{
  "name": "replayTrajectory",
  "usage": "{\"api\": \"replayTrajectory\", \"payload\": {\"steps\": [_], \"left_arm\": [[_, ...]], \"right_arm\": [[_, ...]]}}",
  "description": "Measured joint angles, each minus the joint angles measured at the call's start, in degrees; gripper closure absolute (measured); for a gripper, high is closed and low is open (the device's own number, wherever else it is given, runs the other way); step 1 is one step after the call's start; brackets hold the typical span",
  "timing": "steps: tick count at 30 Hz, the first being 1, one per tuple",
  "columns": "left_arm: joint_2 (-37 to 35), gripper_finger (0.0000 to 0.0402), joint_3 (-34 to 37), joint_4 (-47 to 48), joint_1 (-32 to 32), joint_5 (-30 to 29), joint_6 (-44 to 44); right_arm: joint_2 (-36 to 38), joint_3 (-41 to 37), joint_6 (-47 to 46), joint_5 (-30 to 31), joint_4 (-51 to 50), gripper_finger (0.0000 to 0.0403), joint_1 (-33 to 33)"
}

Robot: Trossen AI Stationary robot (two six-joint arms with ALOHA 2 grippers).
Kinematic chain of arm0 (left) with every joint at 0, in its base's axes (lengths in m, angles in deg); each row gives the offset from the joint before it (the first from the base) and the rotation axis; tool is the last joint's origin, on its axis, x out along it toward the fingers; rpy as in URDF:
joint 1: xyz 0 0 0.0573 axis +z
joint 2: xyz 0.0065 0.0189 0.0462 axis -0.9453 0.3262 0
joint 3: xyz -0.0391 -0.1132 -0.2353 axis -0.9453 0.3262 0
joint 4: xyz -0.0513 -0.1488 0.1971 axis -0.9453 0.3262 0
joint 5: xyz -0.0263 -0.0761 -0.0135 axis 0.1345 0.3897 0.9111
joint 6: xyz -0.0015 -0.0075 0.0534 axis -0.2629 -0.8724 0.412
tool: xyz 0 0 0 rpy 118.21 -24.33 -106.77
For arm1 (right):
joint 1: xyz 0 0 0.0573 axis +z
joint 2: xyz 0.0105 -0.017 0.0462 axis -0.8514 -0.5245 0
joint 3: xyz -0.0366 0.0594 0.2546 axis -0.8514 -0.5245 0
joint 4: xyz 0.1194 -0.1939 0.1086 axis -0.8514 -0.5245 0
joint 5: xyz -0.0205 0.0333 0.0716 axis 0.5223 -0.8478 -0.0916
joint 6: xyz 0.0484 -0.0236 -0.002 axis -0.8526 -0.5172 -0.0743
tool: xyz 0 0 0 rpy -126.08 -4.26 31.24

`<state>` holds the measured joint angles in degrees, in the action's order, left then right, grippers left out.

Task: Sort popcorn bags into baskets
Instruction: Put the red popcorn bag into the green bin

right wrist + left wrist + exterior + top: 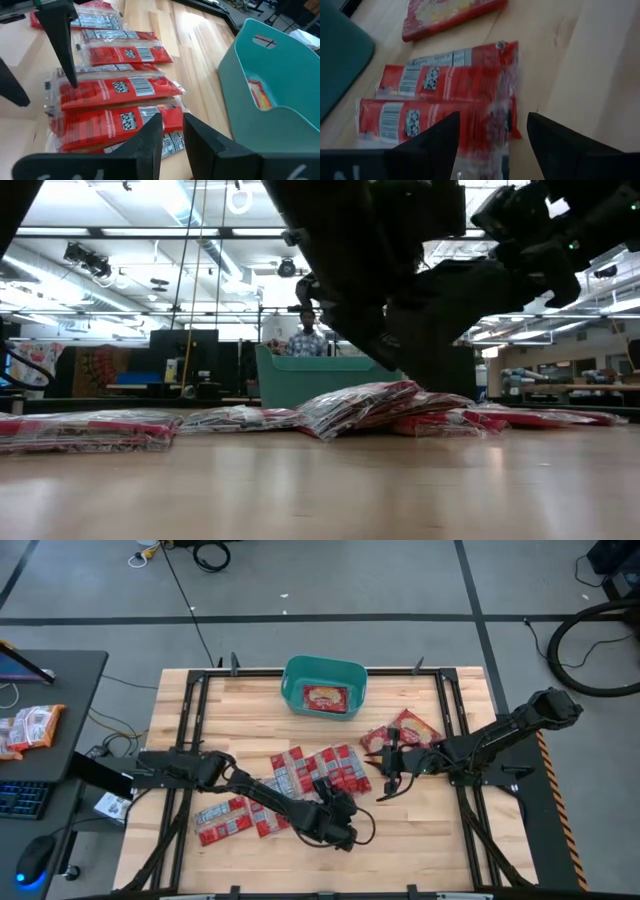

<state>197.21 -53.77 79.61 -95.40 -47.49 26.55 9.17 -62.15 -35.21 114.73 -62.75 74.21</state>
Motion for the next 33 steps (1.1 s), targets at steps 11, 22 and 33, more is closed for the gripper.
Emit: {"api": "replayTrajectory", "payload": {"steps": [11,22,33], "left_arm": [[0.98,0.0169,0.05,13.82,-1.23,-1.26,-2.62],[2.75,0.0197,0.23,17.88,-1.12,0.93,-2.56],[3.47,0.0319,0.23,18.41,-0.86,-1.40,-2.62]], "right_arm": [[0.02,0.00,0.00,-0.02,1.64,0.0321,2.05],[0.02,0.00,-1.39,-0.50,2.26,0.0321,2.12],[0.02,0.00,-1.26,-1.66,2.51,0.0321,2.82]]}}
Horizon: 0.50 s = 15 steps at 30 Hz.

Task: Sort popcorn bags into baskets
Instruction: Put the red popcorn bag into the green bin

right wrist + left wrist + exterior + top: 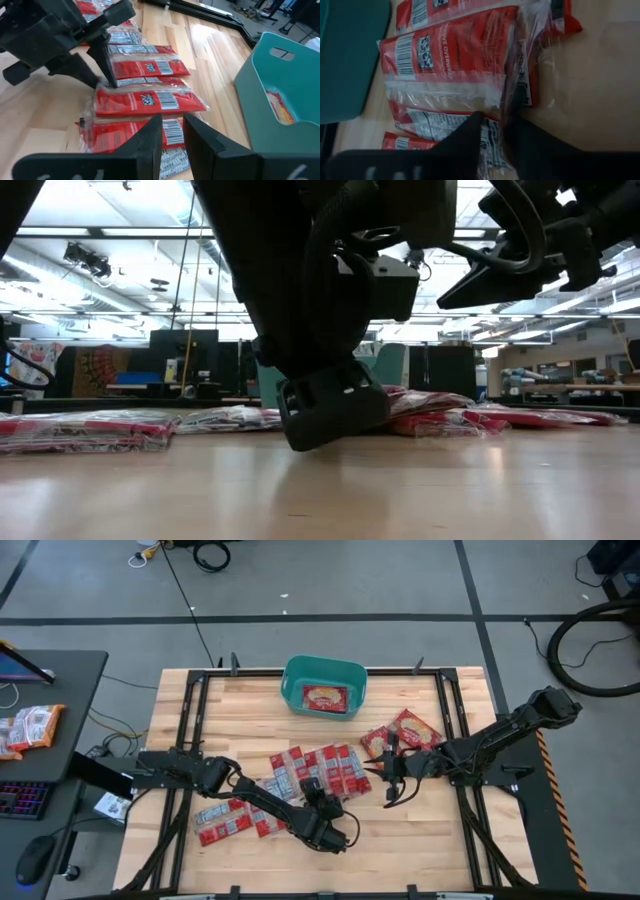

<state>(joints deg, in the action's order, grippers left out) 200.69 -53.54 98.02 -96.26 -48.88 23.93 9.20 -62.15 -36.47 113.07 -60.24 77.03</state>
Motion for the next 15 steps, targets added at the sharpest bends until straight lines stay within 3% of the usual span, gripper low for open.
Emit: {"api": "replayTrajectory", "payload": {"steps": [5,15], "left_arm": [[-0.01,0.0390,0.00,0.24,0.07,0.28,-1.30],[-4.85,0.0398,-2.52,9.57,-0.91,0.94,-7.25]], "right_arm": [[0.00,0.00,0.19,0.00,0.00,0.0321,0.01],[0.00,0.00,0.13,-0.02,0.04,0.0321,0.01]]}}
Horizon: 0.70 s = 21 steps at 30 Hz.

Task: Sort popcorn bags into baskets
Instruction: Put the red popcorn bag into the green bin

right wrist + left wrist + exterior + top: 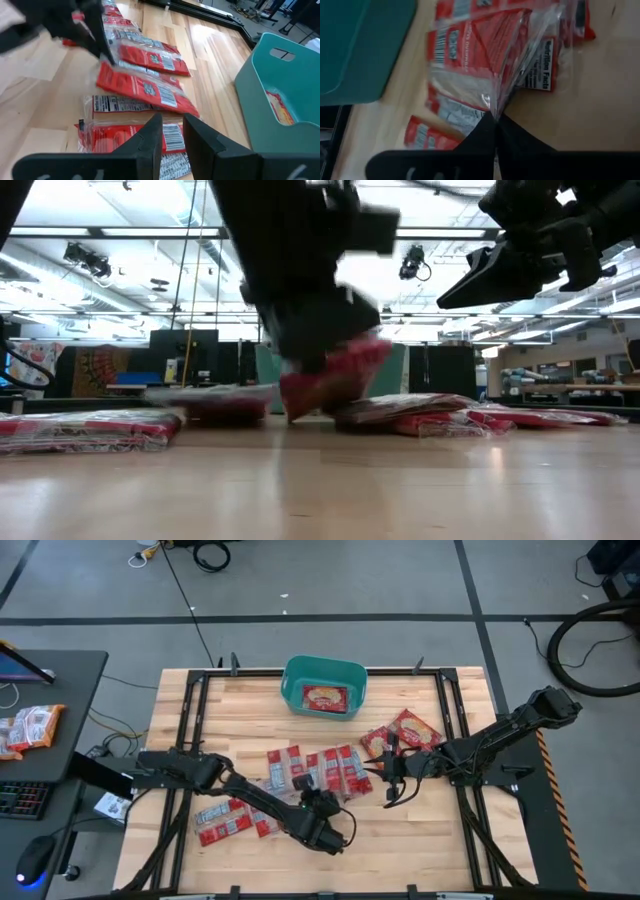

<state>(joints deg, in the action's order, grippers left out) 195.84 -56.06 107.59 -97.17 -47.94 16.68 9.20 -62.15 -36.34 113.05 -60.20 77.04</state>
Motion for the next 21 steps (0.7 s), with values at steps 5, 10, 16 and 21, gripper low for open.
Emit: {"api": "replayTrajectory", "payload": {"steps": [5,10,16,21], "left_arm": [[-4.38,0.0399,-0.02,1.78,0.17,0.76,-1.78],[-8.78,0.0400,-0.02,2.71,1.15,1.15,-2.14],[-15.82,0.0400,-0.02,4.21,5.57,2.52,-0.86],[-20.80,0.0400,-0.04,3.62,11.66,5.11,3.00]], "right_arm": [[0.00,0.00,0.05,0.00,0.02,0.0321,0.00],[0.00,0.00,-0.25,-0.16,-0.01,0.0321,0.01],[0.00,0.00,0.09,-0.17,0.00,0.0321,0.00],[0.00,0.00,0.58,-0.20,0.42,0.0321,0.01]]}}
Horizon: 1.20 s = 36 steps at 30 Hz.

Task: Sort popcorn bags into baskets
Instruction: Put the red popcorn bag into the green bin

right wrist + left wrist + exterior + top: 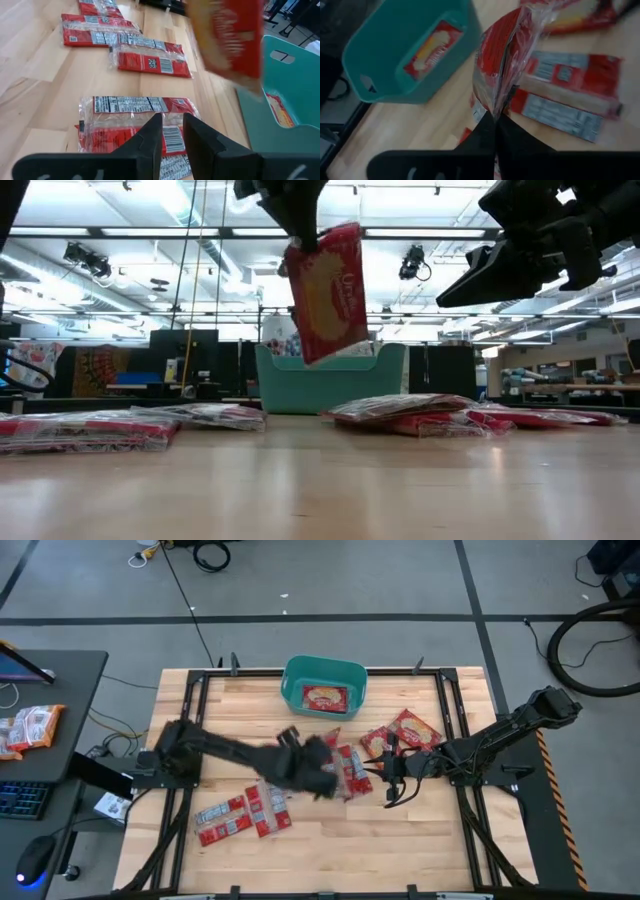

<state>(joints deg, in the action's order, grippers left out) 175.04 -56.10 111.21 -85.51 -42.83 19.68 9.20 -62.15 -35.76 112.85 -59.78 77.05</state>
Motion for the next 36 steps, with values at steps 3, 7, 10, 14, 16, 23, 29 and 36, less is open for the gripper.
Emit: {"api": "replayTrajectory", "payload": {"steps": [3,7,10,14,16,23,29,36], "left_arm": [[-2.07,0.0401,0.00,-2.24,4.64,2.90,4.43],[-4.14,0.0400,0.02,-7.06,11.77,9.17,9.94],[-4.87,0.0399,0.02,-11.92,17.38,13.36,13.51],[-4.90,0.0398,0.02,-16.85,24.78,18.18,15.91],[-4.23,0.0398,-0.04,-19.22,28.38,20.80,15.77],[-0.02,0.0397,0.08,-26.74,38.03,34.10,7.92],[3.91,0.0396,0.04,-28.75,42.04,42.64,1.13],[7.84,0.0395,0.02,-28.78,43.08,45.67,-4.38]], "right_arm": [[0.00,0.00,0.00,-0.03,-0.01,0.0321,0.00],[0.00,0.00,0.15,-0.19,0.01,0.0321,0.00],[0.00,0.00,0.16,-0.20,0.00,0.0321,0.01],[0.00,0.00,0.15,-0.35,0.00,0.0321,0.01],[0.00,0.00,-0.04,-1.16,-0.28,0.0321,-0.01],[0.00,0.00,-1.14,-2.82,-1.76,0.0321,0.22],[0.00,0.00,-1.57,-2.80,-2.75,0.0321,1.16],[0.00,0.00,-1.60,-2.72,-2.63,0.0321,2.50]]}}
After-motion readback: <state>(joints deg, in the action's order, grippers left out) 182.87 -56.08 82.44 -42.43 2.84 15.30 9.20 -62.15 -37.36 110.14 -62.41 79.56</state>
